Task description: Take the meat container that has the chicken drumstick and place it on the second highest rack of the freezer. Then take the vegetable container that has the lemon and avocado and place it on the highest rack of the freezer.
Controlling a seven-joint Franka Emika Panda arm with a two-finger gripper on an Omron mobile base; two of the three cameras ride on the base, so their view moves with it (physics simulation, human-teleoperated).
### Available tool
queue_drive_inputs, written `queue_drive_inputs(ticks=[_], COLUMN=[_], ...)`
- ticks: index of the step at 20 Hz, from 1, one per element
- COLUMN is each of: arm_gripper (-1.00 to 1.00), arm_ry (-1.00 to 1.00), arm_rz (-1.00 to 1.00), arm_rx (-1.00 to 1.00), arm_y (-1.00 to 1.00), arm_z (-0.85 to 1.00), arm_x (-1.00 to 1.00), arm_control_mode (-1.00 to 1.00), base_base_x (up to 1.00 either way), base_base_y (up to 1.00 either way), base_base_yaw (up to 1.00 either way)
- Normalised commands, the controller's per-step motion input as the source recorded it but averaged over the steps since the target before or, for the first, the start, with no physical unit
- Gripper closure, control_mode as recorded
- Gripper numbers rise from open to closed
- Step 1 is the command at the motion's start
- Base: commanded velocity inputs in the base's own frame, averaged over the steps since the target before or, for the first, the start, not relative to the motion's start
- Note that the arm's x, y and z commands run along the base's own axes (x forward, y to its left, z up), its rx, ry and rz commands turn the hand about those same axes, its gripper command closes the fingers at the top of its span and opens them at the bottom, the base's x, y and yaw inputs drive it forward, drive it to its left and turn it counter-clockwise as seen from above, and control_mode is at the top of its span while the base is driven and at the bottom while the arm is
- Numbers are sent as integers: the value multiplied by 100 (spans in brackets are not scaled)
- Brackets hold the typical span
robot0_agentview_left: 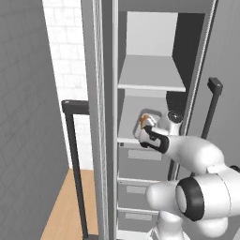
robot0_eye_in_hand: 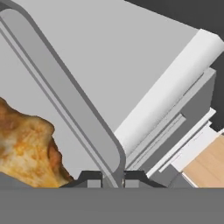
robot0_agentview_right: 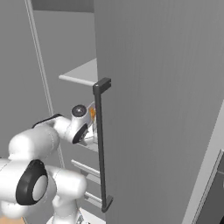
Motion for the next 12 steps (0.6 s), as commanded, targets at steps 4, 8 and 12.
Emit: queue_drive_inputs(ticks=[4, 8, 12], arm_gripper=[100, 100, 100], arm_ry=[-1, -3, -3], arm_rz=[0, 0, 0], arm_rx=[0, 0, 0], arm_y=[0, -2, -5], arm_z=[0, -2, -22], arm_x=[25, 32, 45], arm_control_mode=[-100, -100, -100], base_base_x=[0, 0, 0], base_base_y=[0, 0, 0], base_base_yaw=[0, 0, 0])
